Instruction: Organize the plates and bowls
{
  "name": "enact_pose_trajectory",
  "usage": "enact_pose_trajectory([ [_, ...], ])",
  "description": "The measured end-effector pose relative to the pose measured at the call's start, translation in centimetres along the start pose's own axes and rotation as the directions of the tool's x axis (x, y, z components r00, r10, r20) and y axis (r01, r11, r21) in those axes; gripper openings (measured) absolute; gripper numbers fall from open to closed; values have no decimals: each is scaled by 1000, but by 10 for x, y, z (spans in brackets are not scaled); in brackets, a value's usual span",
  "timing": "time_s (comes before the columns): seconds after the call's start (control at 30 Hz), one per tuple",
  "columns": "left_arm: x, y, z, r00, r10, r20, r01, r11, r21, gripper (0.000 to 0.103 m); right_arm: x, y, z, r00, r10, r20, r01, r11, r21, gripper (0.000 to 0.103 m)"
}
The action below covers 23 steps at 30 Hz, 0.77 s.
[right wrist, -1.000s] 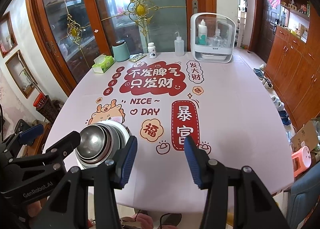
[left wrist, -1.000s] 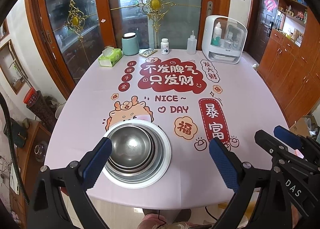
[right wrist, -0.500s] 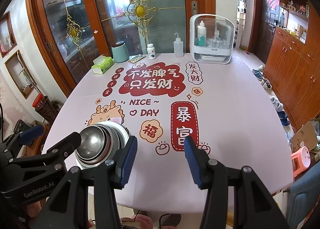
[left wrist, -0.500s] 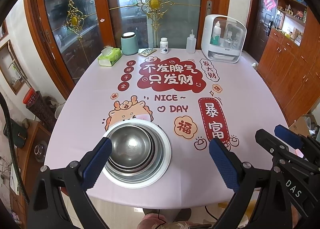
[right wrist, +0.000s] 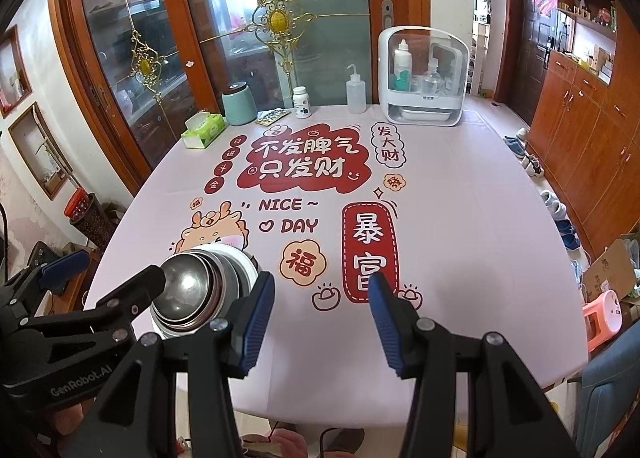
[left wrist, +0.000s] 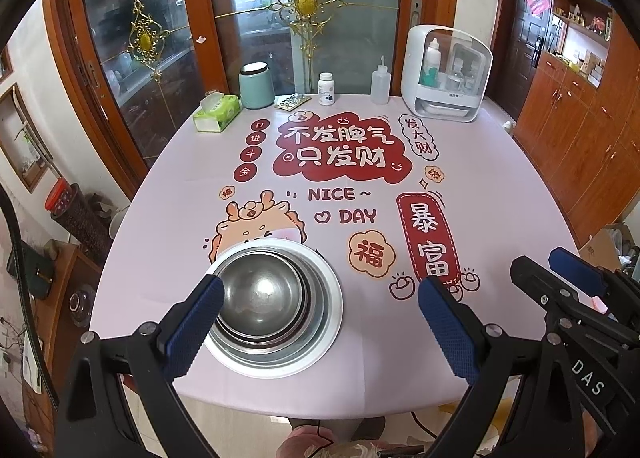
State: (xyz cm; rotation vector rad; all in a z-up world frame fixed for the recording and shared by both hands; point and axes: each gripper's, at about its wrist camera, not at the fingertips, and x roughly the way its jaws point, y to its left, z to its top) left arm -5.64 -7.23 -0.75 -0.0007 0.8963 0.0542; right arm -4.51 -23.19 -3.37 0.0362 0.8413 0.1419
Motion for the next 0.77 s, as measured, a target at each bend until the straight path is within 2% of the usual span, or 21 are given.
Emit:
enact_pose_trajectory([
  [0.77, 7, 9, 2, 1000, -10, -22, 10, 1000, 11, 97, 8, 5, 2, 1000, 0, -14, 0, 1000, -10, 49],
])
